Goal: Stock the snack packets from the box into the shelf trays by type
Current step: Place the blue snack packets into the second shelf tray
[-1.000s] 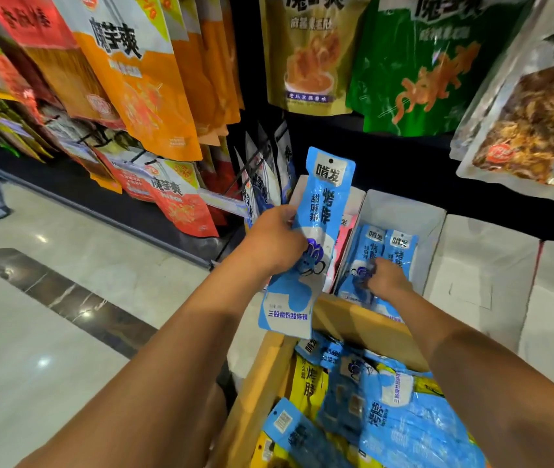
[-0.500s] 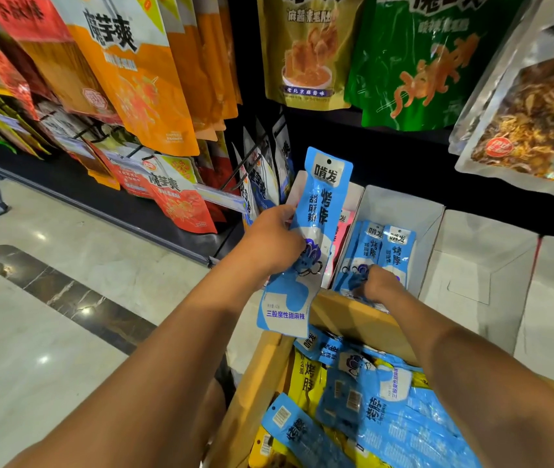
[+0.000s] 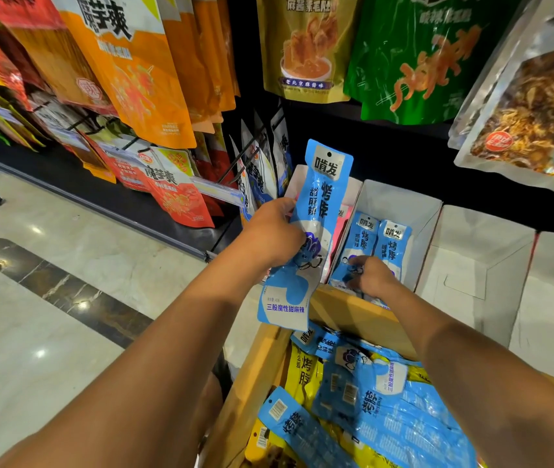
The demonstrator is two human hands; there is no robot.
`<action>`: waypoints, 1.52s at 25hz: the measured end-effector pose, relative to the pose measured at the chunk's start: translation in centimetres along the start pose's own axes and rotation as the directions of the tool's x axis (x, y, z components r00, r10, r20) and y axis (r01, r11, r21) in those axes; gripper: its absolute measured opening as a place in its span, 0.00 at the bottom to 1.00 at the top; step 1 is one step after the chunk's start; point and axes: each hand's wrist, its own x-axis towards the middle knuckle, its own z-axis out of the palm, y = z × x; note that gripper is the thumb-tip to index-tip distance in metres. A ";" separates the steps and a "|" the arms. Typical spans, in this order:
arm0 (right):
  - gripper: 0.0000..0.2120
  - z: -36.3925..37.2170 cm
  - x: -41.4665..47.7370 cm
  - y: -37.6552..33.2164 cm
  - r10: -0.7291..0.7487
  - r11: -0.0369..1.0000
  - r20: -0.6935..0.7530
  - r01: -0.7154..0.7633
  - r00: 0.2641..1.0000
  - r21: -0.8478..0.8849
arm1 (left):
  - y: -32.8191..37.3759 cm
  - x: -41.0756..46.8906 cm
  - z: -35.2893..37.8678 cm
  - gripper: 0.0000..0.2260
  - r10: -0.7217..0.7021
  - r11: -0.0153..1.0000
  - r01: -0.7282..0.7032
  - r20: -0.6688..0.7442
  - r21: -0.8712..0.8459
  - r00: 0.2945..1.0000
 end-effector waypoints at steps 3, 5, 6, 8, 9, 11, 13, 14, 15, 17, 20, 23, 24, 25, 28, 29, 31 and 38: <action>0.23 -0.2 -0.3 -0.4 0.015 1.000 -0.040 -0.014 0.999 0.025 | -0.2 0.3 0.0 0.17 -0.007 1.000 0.007 -0.001 0.009 1.000; 0.22 -0.9 -0.9 -0.6 0.014 0.999 -0.066 -0.012 0.998 0.037 | -0.2 0.5 0.1 0.18 -0.006 1.000 0.006 -0.002 0.014 1.000; 0.22 -1.4 -1.3 -0.6 0.009 0.999 -0.081 -0.006 0.997 0.040 | -0.2 0.5 0.0 0.18 -0.001 1.000 0.001 -0.001 0.011 1.000; 0.24 -2.6 -2.6 -1.2 -0.012 0.997 -0.123 0.021 0.992 0.070 | -0.1 0.4 0.1 0.20 0.010 1.000 -0.009 0.012 -0.010 1.000; 0.24 -3.3 -3.4 -1.8 -0.026 0.993 -0.147 0.043 0.989 0.114 | -0.1 0.2 0.2 0.20 0.010 1.000 -0.009 0.021 -0.026 1.000; 0.24 -4.7 -5.4 -3.5 -0.089 0.968 -0.196 0.131 0.977 0.212 | -0.2 0.0 0.3 0.22 -0.003 0.999 0.004 0.025 -0.050 1.000; 0.22 -6.0 -8.1 -5.7 -0.186 0.927 -0.274 0.261 0.944 0.270 | -0.2 -0.1 0.6 0.22 -0.007 0.998 0.008 0.018 -0.061 1.000; 0.20 -6.6 -9.7 -6.8 -0.226 0.898 -0.316 0.323 0.922 0.298 | -0.1 -0.3 0.8 0.20 -0.008 0.998 0.009 0.016 -0.065 1.000; 0.19 -7.0 -11.3 -8.0 -0.262 0.867 -0.340 0.375 0.903 0.329 | 0.0 -0.4 1.0 0.19 -0.013 0.998 0.014 0.016 -0.069 1.000; 0.22 -7.4 -14.3 -10.1 -0.326 0.817 -0.324 0.437 0.888 0.375 | 0.4 -0.6 1.7 0.18 -0.016 0.995 0.018 0.021 -0.098 1.000; 0.35 -6.6 -16.9 -11.7 -0.361 0.849 -0.212 0.414 0.908 0.328 | 0.8 -1.2 2.9 0.20 -0.049 0.974 0.058 0.048 -0.221 0.998; 0.46 -5.4 -16.6 -11.8 -0.274 0.932 -0.244 0.319 0.930 0.171 | 0.4 -1.7 3.9 0.20 -0.089 0.957 0.111 0.092 -0.267 0.992; 0.47 -5.0 -16.1 -11.7 -0.247 0.948 -0.243 0.286 0.938 0.142 | 0.3 -1.8 4.2 0.19 -0.088 0.955 0.116 0.114 -0.272 0.990; 0.46 -4.9 -15.7 -11.6 -0.222 0.956 -0.237 0.259 0.946 0.139 | 0.0 -1.9 4.3 0.18 -0.077 0.954 0.114 0.142 -0.279 0.987; 0.39 -5.6 -13.8 -10.4 -0.123 0.973 -0.243 0.164 0.962 0.159 | -2.2 -1.6 4.4 0.17 0.032 0.998 -0.024 0.177 -0.051 0.984; 0.37 -6.2 -12.7 -9.6 -0.070 0.980 -0.258 0.115 0.964 0.163 | -3.8 -1.4 4.5 0.20 0.078 0.988 -0.097 0.152 0.120 0.985; 0.37 -7.3 -10.2 -7.3 0.046 0.988 -0.289 0.000 0.956 0.156 | -7.6 -1.6 4.7 0.25 0.135 0.894 -0.176 0.129 0.411 0.983; 0.33 -6.0 -4.2 -2.2 0.186 0.974 -0.256 -0.213 0.949 -0.082 | -16.6 -3.1 5.6 0.36 0.134 0.672 -0.257 0.227 0.695 0.965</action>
